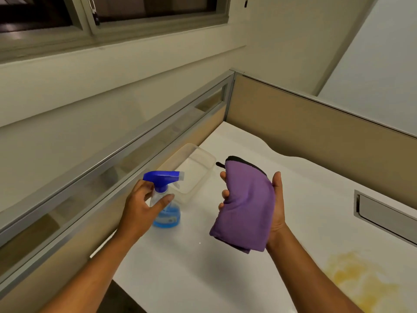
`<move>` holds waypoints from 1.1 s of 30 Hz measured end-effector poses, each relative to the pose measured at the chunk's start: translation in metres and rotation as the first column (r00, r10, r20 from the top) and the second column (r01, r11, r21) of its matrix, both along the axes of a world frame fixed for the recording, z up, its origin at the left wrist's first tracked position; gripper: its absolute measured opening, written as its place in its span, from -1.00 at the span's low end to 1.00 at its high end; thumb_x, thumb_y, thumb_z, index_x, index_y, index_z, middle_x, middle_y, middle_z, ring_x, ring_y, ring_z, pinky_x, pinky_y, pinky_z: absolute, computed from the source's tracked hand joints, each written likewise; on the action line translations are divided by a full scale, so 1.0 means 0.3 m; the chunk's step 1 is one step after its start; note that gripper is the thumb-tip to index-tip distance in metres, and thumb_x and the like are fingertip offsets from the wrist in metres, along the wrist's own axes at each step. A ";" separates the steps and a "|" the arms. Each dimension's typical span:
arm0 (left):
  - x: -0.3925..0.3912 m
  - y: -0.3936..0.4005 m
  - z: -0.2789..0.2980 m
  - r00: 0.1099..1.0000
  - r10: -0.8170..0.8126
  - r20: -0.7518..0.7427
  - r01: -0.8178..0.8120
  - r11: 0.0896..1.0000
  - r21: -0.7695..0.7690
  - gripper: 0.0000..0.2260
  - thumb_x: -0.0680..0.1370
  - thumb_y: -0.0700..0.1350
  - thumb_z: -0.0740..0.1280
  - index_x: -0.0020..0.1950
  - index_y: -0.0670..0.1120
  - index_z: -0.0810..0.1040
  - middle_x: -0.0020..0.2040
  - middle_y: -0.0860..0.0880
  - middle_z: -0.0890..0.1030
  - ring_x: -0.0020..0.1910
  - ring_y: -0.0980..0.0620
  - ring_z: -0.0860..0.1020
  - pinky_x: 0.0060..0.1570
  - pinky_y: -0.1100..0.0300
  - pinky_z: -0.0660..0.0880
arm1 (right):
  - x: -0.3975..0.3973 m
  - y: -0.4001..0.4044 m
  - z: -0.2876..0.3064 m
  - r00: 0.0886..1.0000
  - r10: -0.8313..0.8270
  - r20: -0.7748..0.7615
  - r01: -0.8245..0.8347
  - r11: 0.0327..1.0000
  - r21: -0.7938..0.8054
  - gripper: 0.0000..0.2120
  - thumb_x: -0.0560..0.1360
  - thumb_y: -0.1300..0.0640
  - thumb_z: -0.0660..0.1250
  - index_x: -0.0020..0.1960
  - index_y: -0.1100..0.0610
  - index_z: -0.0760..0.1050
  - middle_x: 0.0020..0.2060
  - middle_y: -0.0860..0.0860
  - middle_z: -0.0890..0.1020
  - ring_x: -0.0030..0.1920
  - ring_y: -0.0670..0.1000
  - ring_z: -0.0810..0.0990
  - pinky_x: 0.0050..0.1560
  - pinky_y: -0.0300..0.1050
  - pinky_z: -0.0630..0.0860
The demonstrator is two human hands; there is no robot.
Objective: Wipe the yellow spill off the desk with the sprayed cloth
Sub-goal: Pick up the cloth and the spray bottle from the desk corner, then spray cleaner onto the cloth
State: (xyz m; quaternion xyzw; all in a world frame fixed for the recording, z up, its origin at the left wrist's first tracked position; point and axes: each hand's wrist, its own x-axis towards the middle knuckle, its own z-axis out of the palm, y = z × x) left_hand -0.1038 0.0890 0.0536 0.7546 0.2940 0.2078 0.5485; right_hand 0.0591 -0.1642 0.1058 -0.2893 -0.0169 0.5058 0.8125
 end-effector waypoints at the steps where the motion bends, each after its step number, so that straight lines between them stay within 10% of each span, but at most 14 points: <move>1: 0.003 0.007 -0.001 1.000 -0.016 0.004 0.016 1.000 -0.017 -0.53 0.49 -0.06 0.56 0.34 -0.03 0.51 0.10 0.08 0.67 0.12 0.09 0.66 0.01 0.32 0.54 | -0.008 0.011 0.005 1.000 0.029 -0.004 -0.029 0.999 0.041 0.06 0.46 -0.57 0.24 0.69 0.12 0.15 0.49 0.12 0.50 0.13 0.20 0.61 0.30 0.20 0.42; 9: 0.042 0.051 0.011 0.991 -0.133 -0.016 0.130 0.986 -0.104 -0.77 0.51 0.04 0.52 0.09 0.01 0.60 -0.15 0.03 0.71 -0.02 -0.06 0.67 0.02 0.05 0.61 | -0.012 0.020 0.009 0.985 0.171 -0.017 -0.168 0.979 0.112 0.11 0.41 -0.61 0.18 0.67 0.13 0.16 0.57 0.20 0.36 0.15 0.08 0.60 0.32 0.08 0.34; 13: 0.065 0.048 0.041 0.983 -0.180 -0.031 0.177 0.981 -0.079 -0.40 0.41 0.32 0.50 0.15 -0.15 0.62 -0.09 -0.22 0.67 -0.03 -0.14 0.66 -0.01 0.08 0.60 | -0.002 -0.002 0.029 0.988 0.151 0.040 -0.155 0.979 0.133 0.13 0.41 -0.63 0.10 0.69 0.15 0.13 0.56 0.18 0.39 0.15 0.07 0.62 0.31 0.09 0.34; 18: 0.103 -0.028 0.083 0.980 -0.196 -0.041 0.196 0.981 -0.003 -0.78 0.50 -0.02 0.53 0.08 -0.03 0.61 -0.12 0.14 0.72 -0.03 0.02 0.70 -0.04 0.16 0.59 | 0.014 -0.068 0.011 0.985 0.165 -0.056 -0.143 0.950 0.277 0.13 0.39 -0.58 0.26 0.65 0.20 0.20 0.29 0.20 0.59 0.28 0.20 0.55 0.49 0.34 0.24; 22: 0.143 -0.124 0.150 0.969 -0.246 -0.016 0.247 0.969 0.033 -0.87 0.55 -0.17 0.52 0.05 -0.09 0.63 -0.16 0.03 0.75 -0.06 0.04 0.71 -0.06 0.20 0.56 | 0.029 -0.144 0.001 0.991 0.127 -0.031 -0.105 0.917 0.384 0.10 0.43 -0.60 0.19 0.69 0.13 0.14 0.47 0.17 0.49 0.52 0.38 0.36 0.55 0.53 -0.12; 33: 0.199 -0.436 0.360 0.846 -0.522 -0.106 0.524 0.851 -0.012 -0.78 0.47 0.11 0.53 0.06 0.13 0.62 -0.08 0.06 0.70 -0.04 -0.02 0.73 -0.06 0.13 0.61 | 0.091 -0.309 -0.044 0.983 -0.177 0.046 0.168 0.973 0.157 0.19 0.32 -0.72 0.13 0.53 0.23 0.44 0.29 0.20 0.62 0.09 0.25 0.63 0.25 0.27 0.48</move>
